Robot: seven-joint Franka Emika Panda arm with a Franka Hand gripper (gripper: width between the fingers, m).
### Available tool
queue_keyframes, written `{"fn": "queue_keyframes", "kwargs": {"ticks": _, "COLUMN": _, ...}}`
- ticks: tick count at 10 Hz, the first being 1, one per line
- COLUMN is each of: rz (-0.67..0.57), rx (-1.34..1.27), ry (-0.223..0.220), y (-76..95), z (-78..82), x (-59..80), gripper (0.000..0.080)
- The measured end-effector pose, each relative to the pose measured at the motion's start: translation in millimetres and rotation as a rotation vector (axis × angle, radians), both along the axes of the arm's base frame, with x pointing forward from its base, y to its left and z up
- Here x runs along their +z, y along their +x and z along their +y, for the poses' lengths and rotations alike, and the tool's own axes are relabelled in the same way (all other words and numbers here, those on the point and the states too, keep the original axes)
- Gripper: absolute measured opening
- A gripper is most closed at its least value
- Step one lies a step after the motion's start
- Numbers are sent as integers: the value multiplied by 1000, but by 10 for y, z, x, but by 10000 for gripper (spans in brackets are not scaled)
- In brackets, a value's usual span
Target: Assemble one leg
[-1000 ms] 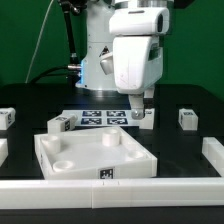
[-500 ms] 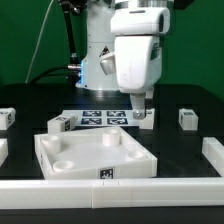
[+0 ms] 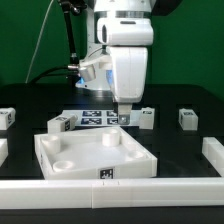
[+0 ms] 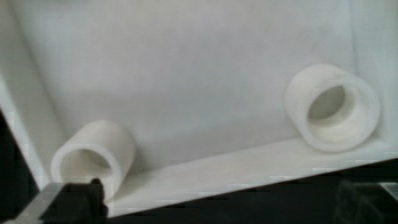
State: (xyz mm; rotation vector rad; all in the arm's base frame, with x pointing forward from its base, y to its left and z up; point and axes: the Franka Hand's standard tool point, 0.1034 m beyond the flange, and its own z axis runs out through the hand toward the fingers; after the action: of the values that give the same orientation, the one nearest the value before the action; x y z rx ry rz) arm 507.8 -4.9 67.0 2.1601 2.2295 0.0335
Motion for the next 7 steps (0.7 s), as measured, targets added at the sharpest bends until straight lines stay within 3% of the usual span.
{"fn": "queue_keyframes", "kwargs": {"ticks": 4, "rz": 4, "rx": 36, "ry": -3, "y": -22, "z": -31, "x": -13, "gripper": 650}}
{"fn": "queue_keyframes", "kwargs": {"ticks": 7, "rz": 31, "rx": 159, "ry": -9, "y": -158, "z": -328, "x": -87, "gripper": 650}}
